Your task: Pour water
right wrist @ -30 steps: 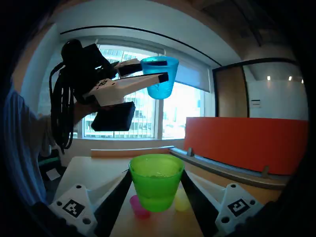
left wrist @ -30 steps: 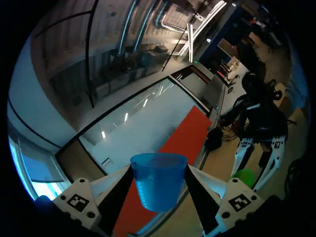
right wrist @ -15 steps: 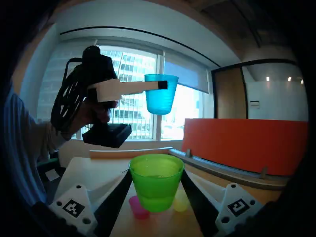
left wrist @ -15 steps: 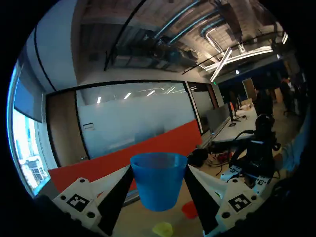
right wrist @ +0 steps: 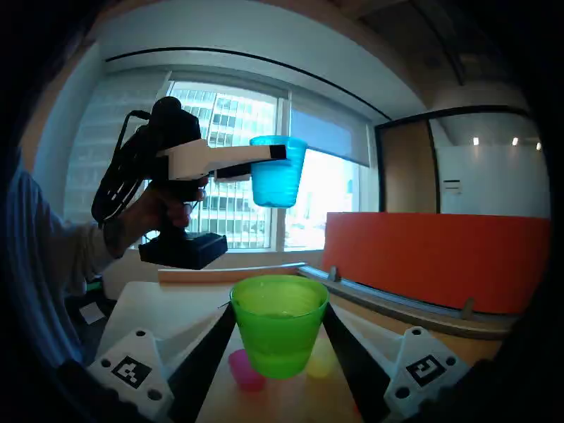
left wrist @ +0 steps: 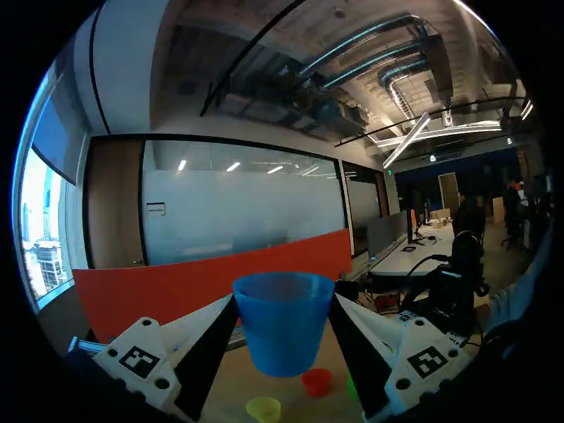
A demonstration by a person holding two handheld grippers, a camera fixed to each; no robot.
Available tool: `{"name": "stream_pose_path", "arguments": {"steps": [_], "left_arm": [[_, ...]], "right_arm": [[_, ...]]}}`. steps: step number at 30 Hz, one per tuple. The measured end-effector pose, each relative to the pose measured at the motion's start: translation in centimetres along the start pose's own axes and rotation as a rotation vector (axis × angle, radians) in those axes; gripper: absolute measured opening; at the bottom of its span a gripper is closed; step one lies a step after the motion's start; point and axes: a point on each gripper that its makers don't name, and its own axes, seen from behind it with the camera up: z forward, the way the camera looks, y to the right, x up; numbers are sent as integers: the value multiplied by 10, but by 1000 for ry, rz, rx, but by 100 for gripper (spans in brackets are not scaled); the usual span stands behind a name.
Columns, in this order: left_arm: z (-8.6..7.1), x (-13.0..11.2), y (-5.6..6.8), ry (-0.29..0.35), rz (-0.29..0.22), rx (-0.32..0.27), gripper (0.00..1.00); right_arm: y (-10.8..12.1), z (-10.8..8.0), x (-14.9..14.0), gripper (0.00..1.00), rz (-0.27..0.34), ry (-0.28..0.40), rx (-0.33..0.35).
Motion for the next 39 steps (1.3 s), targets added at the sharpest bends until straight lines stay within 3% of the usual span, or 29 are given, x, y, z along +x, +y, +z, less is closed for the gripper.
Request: {"name": "stream_pose_path", "arguments": {"steps": [11,23,39], "left_arm": [[-15,-20,-5,-28,-29,12,86],[-39,-50,3,-59,-42,4,86],[-52,-86,34,-88,-74,-53,86]], "right_arm": [[8,-11,5,89,6,-8,-25],[26,-40,3,89,15,-35,-81],[41,-73,12,89,27,-43,-136]]}}
